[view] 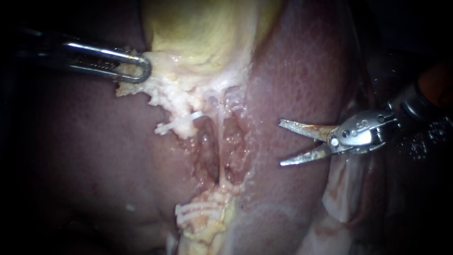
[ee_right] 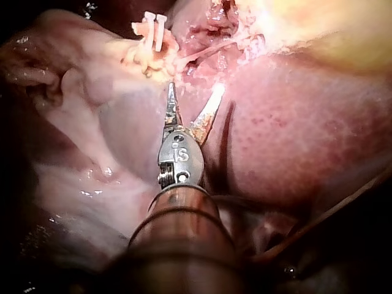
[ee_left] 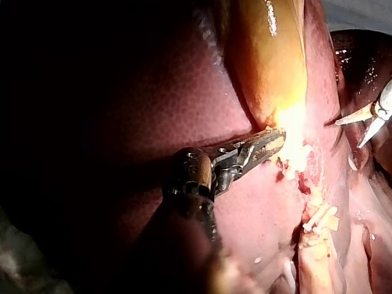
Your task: Go back from the cut left tube
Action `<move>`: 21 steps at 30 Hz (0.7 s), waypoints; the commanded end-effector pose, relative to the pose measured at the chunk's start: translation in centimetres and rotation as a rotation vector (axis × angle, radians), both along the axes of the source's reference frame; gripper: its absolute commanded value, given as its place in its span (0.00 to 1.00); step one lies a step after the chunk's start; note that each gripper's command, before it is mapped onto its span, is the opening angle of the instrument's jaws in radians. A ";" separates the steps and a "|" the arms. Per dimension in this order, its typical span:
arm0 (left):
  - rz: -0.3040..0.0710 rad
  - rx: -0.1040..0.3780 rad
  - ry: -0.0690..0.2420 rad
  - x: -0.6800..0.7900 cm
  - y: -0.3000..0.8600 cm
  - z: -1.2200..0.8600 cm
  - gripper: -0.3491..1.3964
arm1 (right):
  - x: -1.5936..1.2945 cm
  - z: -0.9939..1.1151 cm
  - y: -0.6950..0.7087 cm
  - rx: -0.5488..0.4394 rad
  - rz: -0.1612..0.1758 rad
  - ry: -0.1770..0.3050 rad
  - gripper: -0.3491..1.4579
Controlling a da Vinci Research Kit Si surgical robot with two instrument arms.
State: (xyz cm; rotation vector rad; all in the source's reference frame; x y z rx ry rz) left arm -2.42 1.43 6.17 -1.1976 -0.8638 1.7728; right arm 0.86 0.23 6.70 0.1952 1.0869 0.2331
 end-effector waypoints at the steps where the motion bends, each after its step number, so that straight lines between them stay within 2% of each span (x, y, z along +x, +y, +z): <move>1: -0.002 -0.005 0.004 -0.03 -0.02 0.04 0.00 | 0.00 0.00 0.00 0.000 0.001 0.000 1.00; 3: -0.006 -0.011 0.004 -0.09 -0.05 0.15 0.00 | 0.00 0.00 0.00 0.000 0.001 0.000 1.00; 6: 0.008 -0.019 0.007 -0.18 -0.10 0.29 0.00 | 0.00 0.00 0.00 0.000 0.001 0.000 1.00; 10: 0.016 -0.005 0.007 -0.27 -0.15 0.45 0.00 | 0.00 0.00 0.00 0.000 0.001 0.000 1.00; 21: 0.022 -0.004 0.007 -0.30 -0.17 0.47 0.00 | 0.01 0.00 0.00 0.005 -0.007 0.007 1.00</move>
